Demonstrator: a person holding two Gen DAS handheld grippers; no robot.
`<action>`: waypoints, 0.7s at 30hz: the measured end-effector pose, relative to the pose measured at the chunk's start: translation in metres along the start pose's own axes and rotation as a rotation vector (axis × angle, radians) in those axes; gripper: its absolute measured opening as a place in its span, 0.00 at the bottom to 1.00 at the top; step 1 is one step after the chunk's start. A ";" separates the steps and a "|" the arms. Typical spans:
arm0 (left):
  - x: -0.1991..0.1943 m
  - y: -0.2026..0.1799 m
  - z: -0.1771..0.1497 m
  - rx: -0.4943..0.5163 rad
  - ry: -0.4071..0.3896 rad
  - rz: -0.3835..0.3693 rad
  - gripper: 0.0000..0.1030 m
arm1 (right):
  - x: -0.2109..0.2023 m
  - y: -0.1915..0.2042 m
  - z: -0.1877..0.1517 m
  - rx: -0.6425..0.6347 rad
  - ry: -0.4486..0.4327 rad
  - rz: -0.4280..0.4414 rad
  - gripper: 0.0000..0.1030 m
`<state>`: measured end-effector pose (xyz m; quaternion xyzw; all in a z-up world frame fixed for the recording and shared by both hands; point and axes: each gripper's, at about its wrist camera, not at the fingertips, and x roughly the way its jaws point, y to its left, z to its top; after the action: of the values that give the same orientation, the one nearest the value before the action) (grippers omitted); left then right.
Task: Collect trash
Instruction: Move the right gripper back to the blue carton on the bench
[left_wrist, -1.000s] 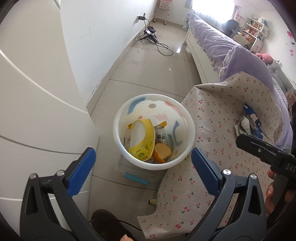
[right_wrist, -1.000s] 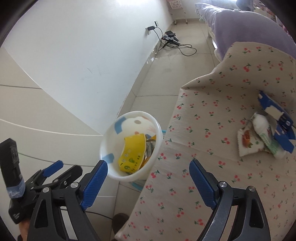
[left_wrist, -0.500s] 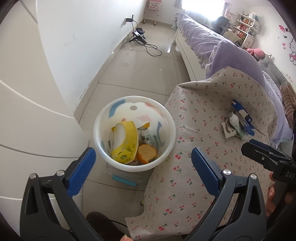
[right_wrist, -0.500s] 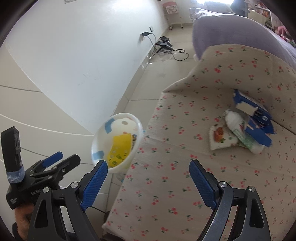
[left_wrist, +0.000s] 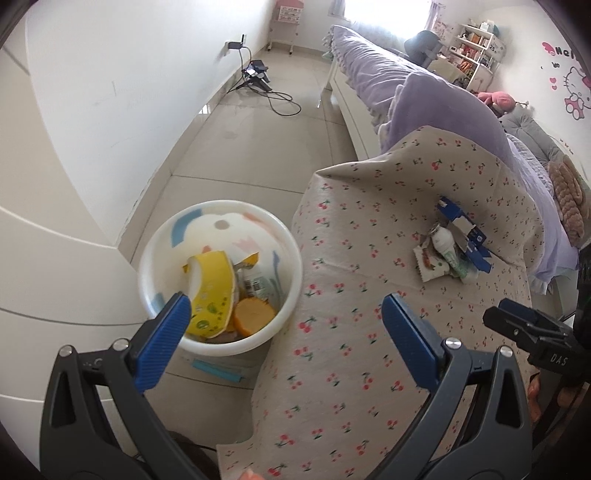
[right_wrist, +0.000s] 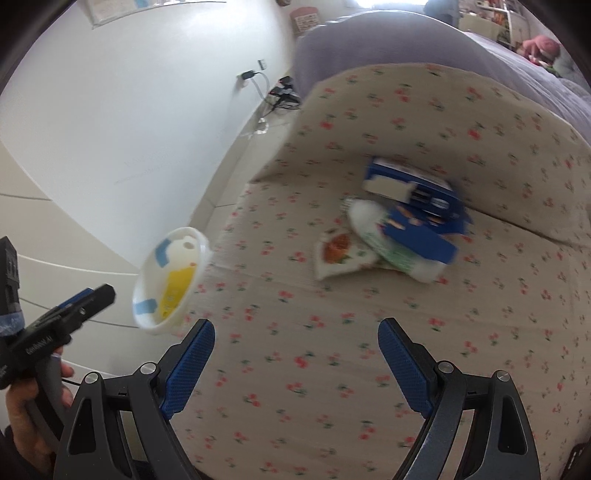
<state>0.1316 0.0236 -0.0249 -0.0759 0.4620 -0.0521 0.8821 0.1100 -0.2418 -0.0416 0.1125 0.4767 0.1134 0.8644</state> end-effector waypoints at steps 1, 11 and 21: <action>0.001 -0.003 0.000 0.003 -0.003 0.000 0.99 | -0.001 -0.007 -0.001 0.007 -0.002 -0.008 0.89; 0.015 -0.034 0.004 0.030 -0.041 -0.028 1.00 | -0.013 -0.063 -0.007 0.082 -0.026 -0.053 0.89; 0.021 -0.061 0.012 0.078 -0.122 -0.076 1.00 | -0.032 -0.117 0.007 0.147 -0.098 -0.132 0.92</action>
<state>0.1520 -0.0393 -0.0244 -0.0618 0.4016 -0.0987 0.9084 0.1097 -0.3631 -0.0473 0.1494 0.4472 0.0152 0.8817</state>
